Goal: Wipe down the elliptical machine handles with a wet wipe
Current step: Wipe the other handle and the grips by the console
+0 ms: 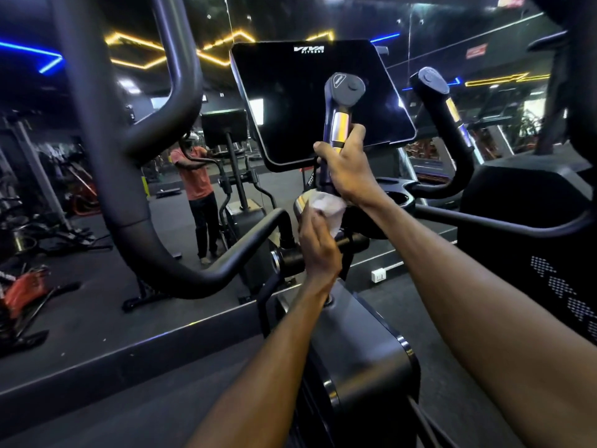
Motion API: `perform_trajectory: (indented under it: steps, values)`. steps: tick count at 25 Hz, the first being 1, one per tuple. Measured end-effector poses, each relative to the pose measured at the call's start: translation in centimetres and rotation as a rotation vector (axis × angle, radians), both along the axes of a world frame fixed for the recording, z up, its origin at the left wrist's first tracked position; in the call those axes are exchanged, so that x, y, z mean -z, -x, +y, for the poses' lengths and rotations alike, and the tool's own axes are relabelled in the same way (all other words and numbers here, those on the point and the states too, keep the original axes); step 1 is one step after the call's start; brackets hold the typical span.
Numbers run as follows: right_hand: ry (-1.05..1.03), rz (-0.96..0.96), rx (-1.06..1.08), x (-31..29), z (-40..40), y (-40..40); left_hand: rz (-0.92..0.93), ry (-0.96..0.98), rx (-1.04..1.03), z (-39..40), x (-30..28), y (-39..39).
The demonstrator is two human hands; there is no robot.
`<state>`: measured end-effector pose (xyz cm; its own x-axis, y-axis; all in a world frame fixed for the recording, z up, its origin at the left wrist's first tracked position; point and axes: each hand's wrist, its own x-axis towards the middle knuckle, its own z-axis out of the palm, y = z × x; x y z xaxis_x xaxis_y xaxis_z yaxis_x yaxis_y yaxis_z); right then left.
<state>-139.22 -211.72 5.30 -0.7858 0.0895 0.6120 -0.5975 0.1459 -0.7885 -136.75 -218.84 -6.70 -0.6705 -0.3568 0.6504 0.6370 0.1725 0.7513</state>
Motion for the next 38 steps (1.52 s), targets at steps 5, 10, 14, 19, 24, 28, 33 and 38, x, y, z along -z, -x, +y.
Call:
perform_trajectory:
  steps: [5, 10, 14, 19, 24, 28, 33, 38]
  values:
    - [0.053, 0.035, -0.054, 0.6, 0.0, 0.3, -0.223, -0.052, -0.055, -1.8, 3.8, 3.5]
    - [0.068, 0.086, -0.062, 0.7, -0.1, 1.0, -0.174, -0.061, 0.109, 0.3, -1.8, -0.6]
    - [-0.001, 0.058, -0.059, 0.6, 0.3, 0.5, -0.271, -0.032, 0.124, 1.1, -6.2, 0.0]
    - [-0.038, -0.023, -0.036, 1.1, 0.9, -0.1, -0.417, -0.211, 0.049, 0.7, -12.0, 1.8]
    - [0.064, -0.039, 0.060, 1.9, 2.1, -0.5, -0.249, 0.010, 0.074, 1.3, -17.3, 2.0]
    - [0.144, -0.127, 0.102, 2.0, 2.7, -0.8, -0.203, 0.301, 0.029, 1.6, -15.3, 1.3]
    - [0.109, -0.252, 0.147, 5.1, 1.6, -2.0, -0.144, 0.372, 0.045, 0.1, -10.9, -0.9]
    - [0.276, -0.333, 0.002, 6.3, 0.6, -6.1, -0.043, 0.488, -0.220, -1.4, -6.4, -2.3]
